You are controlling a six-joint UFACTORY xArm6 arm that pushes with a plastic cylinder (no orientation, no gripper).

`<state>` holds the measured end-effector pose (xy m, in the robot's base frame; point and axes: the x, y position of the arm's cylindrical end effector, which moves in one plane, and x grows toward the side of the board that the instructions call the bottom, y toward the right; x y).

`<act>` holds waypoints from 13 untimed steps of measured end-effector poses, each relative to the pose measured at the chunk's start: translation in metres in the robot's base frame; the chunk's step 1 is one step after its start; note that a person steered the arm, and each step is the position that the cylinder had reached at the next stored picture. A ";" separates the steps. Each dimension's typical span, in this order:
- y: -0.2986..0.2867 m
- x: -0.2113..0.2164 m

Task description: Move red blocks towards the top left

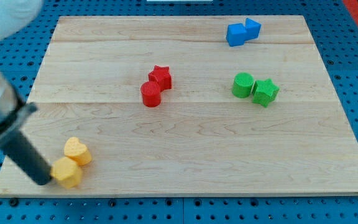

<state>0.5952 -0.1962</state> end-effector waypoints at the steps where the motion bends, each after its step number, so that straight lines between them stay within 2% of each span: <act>1: 0.040 -0.007; 2: 0.050 -0.037; 3: 0.023 -0.063; 4: 0.063 -0.070; 5: 0.150 -0.129; 6: 0.176 -0.176; 7: 0.165 -0.211; 9: 0.109 -0.274; 10: 0.176 -0.228; 11: 0.200 -0.162; 12: 0.169 -0.134; 13: 0.111 -0.200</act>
<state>0.3953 -0.0856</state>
